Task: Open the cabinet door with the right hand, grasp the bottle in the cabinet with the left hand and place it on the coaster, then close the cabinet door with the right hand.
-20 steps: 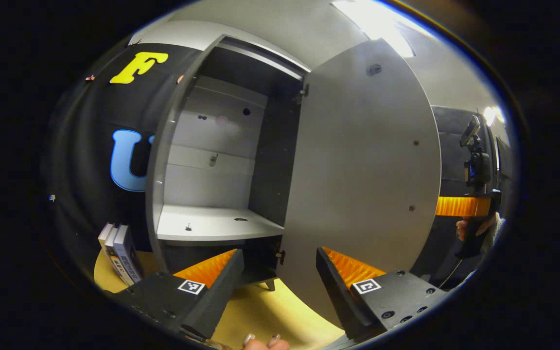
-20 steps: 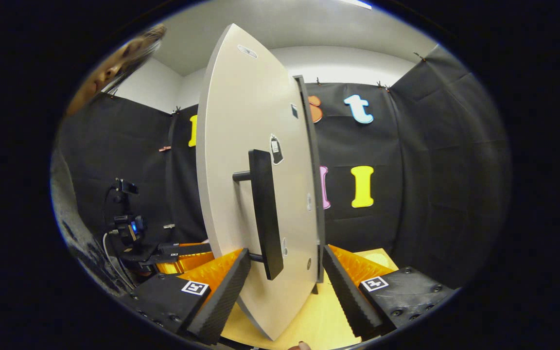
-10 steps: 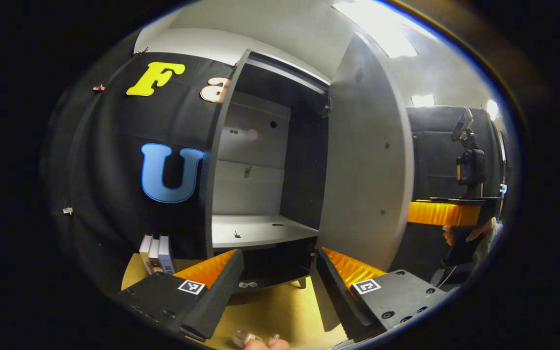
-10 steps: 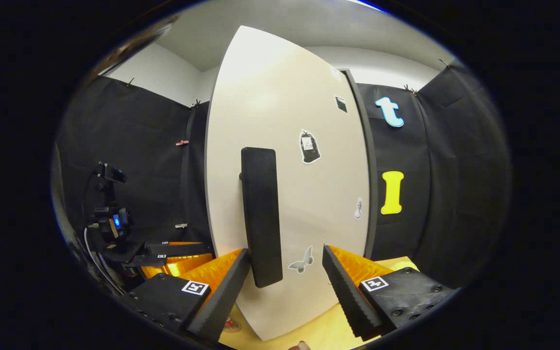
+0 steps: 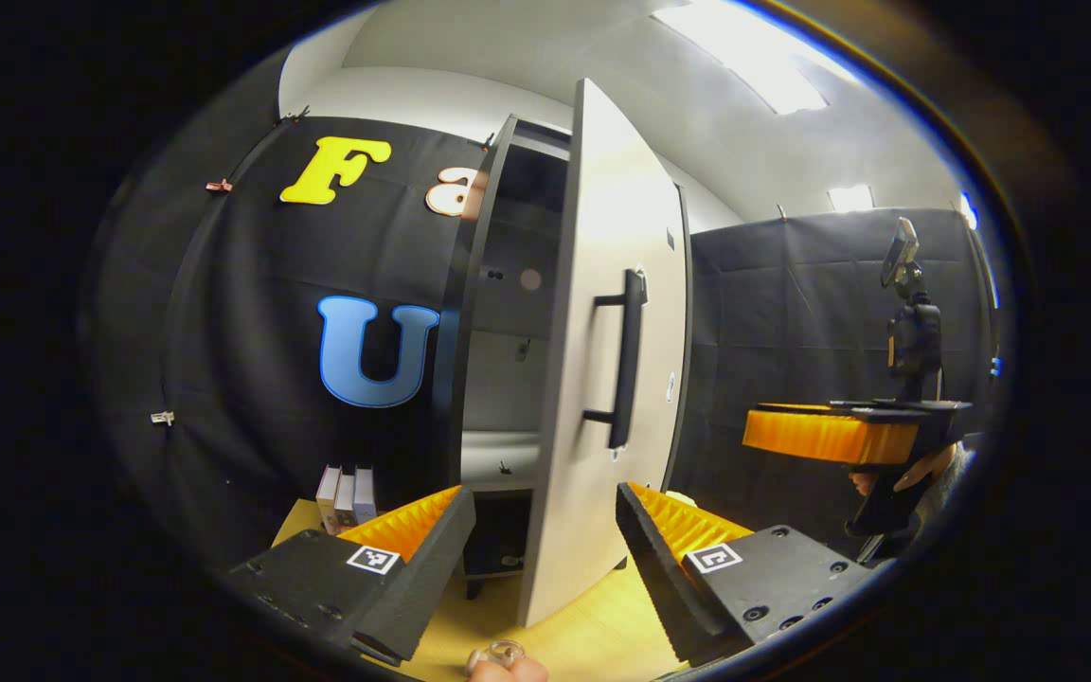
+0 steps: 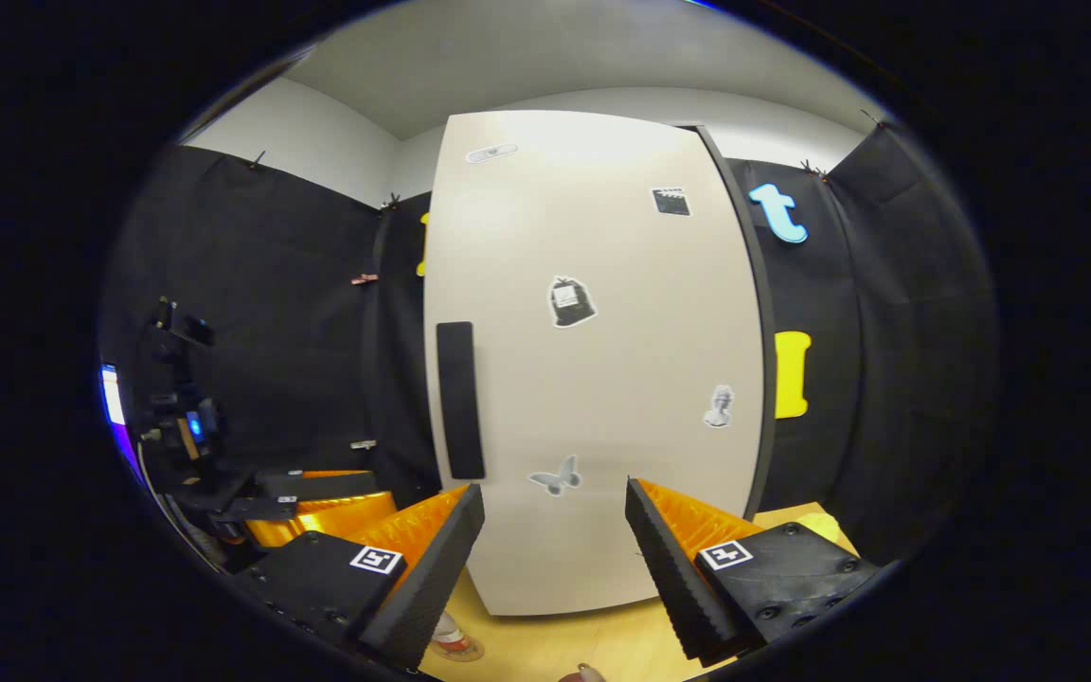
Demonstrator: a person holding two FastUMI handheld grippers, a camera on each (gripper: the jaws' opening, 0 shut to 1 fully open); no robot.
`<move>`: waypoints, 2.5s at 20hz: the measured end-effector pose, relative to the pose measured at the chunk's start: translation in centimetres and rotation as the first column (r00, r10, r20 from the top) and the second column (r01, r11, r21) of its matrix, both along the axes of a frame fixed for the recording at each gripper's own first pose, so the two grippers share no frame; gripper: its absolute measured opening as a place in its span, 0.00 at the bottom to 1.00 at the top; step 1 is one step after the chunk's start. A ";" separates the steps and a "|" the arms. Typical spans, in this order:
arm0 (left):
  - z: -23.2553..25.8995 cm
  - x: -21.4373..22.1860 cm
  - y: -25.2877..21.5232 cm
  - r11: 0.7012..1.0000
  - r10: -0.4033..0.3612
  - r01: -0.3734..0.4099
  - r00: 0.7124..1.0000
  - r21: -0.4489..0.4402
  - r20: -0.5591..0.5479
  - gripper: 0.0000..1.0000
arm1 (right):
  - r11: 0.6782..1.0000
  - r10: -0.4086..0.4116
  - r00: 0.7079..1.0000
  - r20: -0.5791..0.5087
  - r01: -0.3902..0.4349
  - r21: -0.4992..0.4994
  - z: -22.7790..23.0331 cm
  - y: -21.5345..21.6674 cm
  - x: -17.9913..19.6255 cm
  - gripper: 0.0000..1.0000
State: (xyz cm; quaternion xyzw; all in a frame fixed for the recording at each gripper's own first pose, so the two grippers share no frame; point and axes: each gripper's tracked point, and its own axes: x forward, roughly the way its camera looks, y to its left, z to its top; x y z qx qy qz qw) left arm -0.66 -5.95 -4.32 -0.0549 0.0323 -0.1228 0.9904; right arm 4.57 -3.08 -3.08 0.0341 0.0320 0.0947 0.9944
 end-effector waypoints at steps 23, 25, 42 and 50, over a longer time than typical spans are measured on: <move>1.7 6.3 -7.5 0.978 0.209 -0.209 0.977 -0.015 0.046 0.94 | 0.993 -0.095 0.992 0.085 0.100 -0.063 -0.3 -5.3 3.4 0.98; 1.8 6.4 -7.6 0.979 0.206 -0.205 0.978 -0.019 0.046 0.94 | 0.994 -0.082 0.993 0.080 0.087 -0.064 -0.5 -5.0 3.5 0.97; 0.5 6.8 -9.9 0.988 0.141 -0.143 0.989 0.064 0.041 0.94 | 0.998 -0.058 0.995 0.081 0.060 -0.029 0.2 -5.2 3.8 0.97; 0.2 6.7 -9.9 0.988 0.147 -0.149 0.989 0.052 0.035 0.94 | 0.998 -0.052 0.996 0.076 0.055 -0.034 0.0 -5.1 3.6 0.97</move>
